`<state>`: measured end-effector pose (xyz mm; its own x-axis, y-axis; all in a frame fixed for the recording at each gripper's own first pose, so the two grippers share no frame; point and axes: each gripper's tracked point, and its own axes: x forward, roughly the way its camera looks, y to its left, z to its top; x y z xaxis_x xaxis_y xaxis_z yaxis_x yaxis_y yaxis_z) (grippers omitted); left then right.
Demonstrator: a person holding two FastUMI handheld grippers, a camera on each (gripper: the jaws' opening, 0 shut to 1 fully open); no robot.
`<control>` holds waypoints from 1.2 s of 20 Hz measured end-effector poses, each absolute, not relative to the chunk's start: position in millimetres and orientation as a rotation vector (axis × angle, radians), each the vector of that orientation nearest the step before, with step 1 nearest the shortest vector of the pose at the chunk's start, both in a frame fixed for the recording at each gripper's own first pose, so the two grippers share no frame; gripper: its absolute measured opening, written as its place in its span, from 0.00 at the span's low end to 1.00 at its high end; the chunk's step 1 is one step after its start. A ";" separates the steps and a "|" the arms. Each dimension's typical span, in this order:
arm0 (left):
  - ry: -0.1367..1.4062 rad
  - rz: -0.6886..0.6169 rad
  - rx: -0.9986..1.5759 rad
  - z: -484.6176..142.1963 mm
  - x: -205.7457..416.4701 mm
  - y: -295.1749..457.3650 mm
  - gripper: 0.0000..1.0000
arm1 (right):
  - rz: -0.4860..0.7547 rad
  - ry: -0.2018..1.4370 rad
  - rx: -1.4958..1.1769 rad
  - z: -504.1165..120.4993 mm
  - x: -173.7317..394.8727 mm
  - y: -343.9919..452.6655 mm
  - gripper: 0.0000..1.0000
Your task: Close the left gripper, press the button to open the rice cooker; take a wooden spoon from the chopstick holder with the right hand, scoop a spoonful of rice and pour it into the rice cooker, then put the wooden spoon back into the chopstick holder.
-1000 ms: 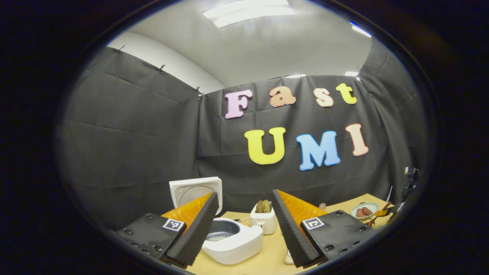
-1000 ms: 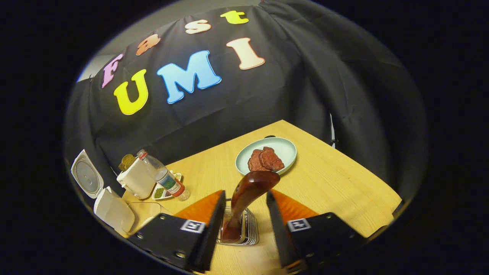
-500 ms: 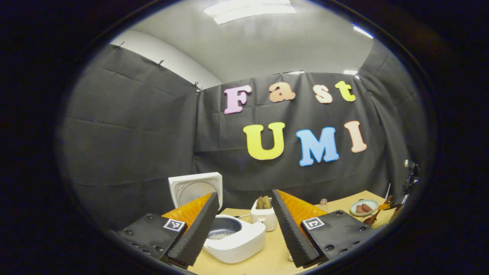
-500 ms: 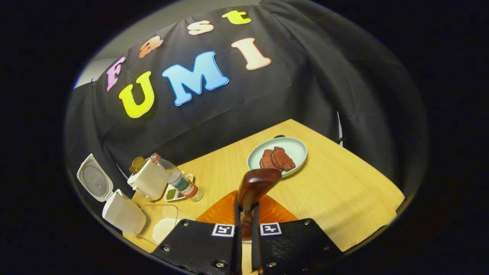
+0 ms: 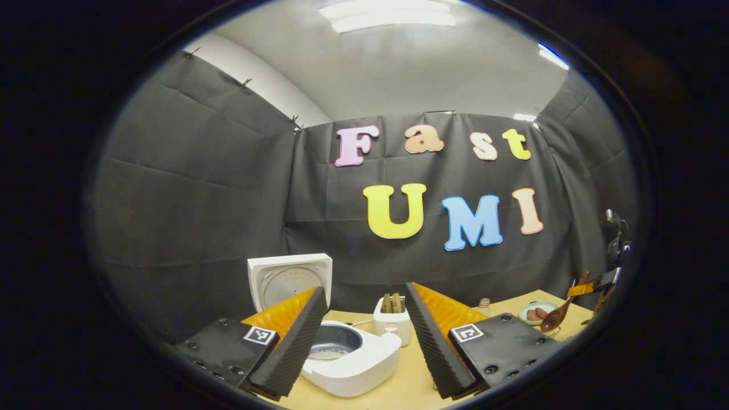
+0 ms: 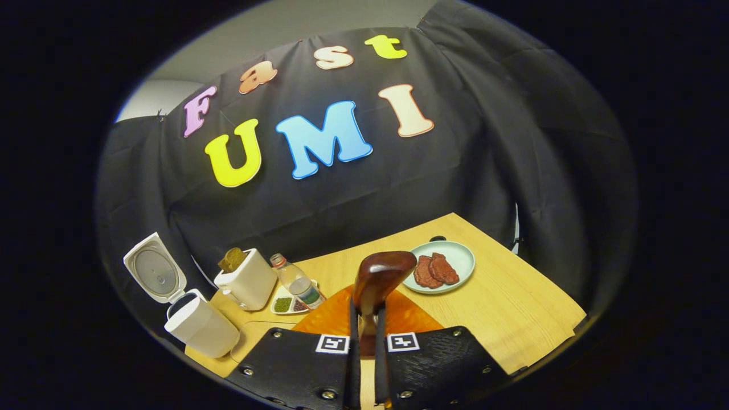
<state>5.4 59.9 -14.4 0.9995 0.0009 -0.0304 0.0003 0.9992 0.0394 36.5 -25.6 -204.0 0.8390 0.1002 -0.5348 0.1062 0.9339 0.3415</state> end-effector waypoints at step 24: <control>0.100 0.035 0.068 -49.4 11.0 198.9 0.96 | 0.199 0.692 0.150 -286.4 -4.0 184.1 0.10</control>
